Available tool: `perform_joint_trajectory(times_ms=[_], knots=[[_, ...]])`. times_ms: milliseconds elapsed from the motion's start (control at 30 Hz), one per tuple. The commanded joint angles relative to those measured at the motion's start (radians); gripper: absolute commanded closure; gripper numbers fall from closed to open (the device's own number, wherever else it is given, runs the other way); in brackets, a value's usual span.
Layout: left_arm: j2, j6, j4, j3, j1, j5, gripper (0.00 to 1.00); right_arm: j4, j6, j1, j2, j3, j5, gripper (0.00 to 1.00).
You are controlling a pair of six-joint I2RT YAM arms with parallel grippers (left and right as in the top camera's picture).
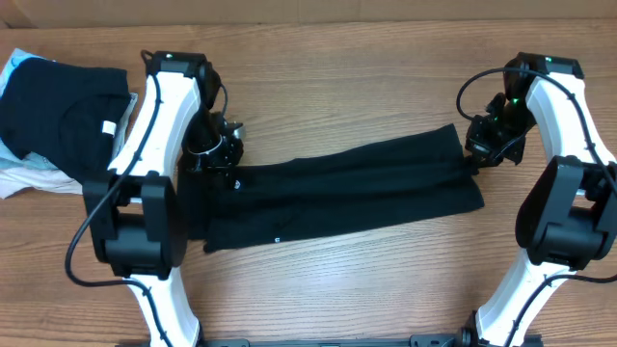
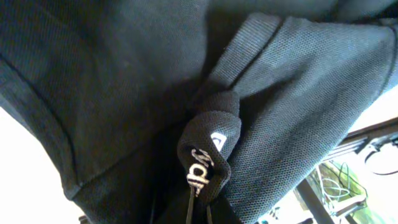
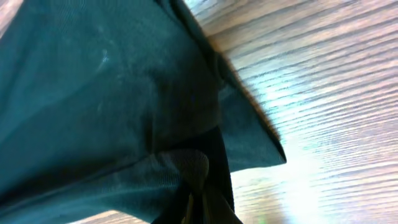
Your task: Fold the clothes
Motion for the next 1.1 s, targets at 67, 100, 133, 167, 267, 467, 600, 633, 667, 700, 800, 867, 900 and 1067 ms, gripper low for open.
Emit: perform_joint_trajectory(times_ms=[67, 100, 133, 167, 267, 467, 600, 633, 667, 700, 800, 867, 900, 1067], knots=[[0.000, -0.023, 0.064, -0.135, -0.001, -0.024, 0.88, 0.000, 0.003, -0.003, -0.027, -0.016, 0.023, 0.89], [0.000, -0.023, 0.078, -0.156, -0.002, -0.024, 0.84, -0.002, 0.003, -0.003, -0.027, -0.016, 0.023, 0.88], [0.000, -0.023, 0.098, -0.181, -0.003, -0.024, 0.81, -0.003, 0.003, -0.003, -0.027, -0.016, 0.023, 0.85], [0.000, -0.023, 0.113, -0.201, -0.003, -0.022, 0.71, -0.002, 0.003, -0.003, -0.027, -0.016, 0.023, 0.79], [0.000, -0.023, 0.157, -0.245, -0.003, -0.016, 0.56, 0.000, 0.002, -0.006, -0.027, -0.016, 0.023, 0.50], [0.000, -0.034, 0.178, -0.203, 0.008, -0.017, 0.54, 0.046, -0.001, -0.024, -0.024, -0.016, 0.023, 0.36], [-0.002, -0.033, 0.168, -0.143, 0.026, -0.021, 0.54, 0.097, -0.006, -0.043, -0.016, -0.016, 0.022, 0.32], [-0.002, -0.033, 0.170, -0.130, 0.032, -0.024, 0.54, 0.104, -0.009, -0.046, -0.016, -0.018, 0.022, 0.32], [-0.002, -0.033, 0.173, -0.121, 0.038, -0.024, 0.54, 0.112, -0.010, -0.050, -0.016, -0.022, 0.012, 0.33], [-0.002, -0.033, 0.178, -0.113, 0.044, -0.024, 0.55, 0.125, -0.047, -0.051, -0.016, -0.028, -0.031, 0.37], [-0.002, -0.033, 0.188, -0.108, 0.056, -0.024, 0.57, 0.130, -0.145, -0.050, -0.016, -0.043, -0.165, 0.41], [-0.002, -0.031, 0.196, -0.109, 0.060, -0.031, 0.56, 0.129, -0.146, -0.050, -0.016, -0.050, -0.177, 0.40], [-0.002, -0.029, 0.208, -0.109, 0.060, -0.039, 0.55, 0.134, -0.146, -0.050, -0.016, -0.056, -0.175, 0.36], [-0.001, -0.030, 0.272, -0.119, 0.058, -0.049, 0.51, 0.238, -0.124, -0.060, -0.016, -0.132, -0.094, 0.23]])
